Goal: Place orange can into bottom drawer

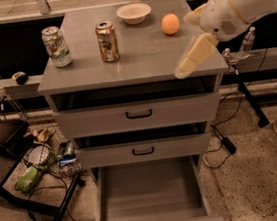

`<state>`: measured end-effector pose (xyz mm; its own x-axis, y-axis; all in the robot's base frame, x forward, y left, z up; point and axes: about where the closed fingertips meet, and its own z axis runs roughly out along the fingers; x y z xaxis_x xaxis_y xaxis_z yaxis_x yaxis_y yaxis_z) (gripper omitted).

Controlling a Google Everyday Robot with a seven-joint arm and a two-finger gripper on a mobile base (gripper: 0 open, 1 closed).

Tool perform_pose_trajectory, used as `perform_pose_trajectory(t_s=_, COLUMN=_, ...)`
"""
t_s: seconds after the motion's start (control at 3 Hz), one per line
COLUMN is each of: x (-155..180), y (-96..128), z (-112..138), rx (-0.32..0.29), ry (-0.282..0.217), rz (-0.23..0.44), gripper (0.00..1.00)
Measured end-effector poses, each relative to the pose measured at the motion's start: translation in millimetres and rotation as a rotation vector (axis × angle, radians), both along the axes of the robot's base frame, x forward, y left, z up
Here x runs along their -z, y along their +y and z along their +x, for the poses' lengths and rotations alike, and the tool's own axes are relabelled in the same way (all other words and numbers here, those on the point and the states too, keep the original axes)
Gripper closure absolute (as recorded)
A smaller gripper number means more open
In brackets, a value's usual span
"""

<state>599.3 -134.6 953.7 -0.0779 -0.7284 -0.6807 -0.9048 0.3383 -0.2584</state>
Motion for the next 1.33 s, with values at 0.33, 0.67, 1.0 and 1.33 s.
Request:
perform_pose_trajectory(t_s=0.33, x=1.8, y=44.2, z=59.8, rx=-0.028, ry=-0.071, rz=0.283, gripper=0.00)
perform_pose_trajectory(t_s=0.67, x=-2.3, y=72.2, z=101.2, rx=-0.048, ry=-0.152, rz=0.519, gripper=0.00)
perform_pose_trajectory(t_s=1.0, x=-2.3, y=89.9, z=122.6, rx=-0.059, ry=-0.155, rz=0.596, gripper=0.00)
perform_pose_trajectory(t_s=1.33, x=-18.9, y=118.9, z=139.4, rx=-0.067, ry=-0.151, rz=0.546, gripper=0.00)
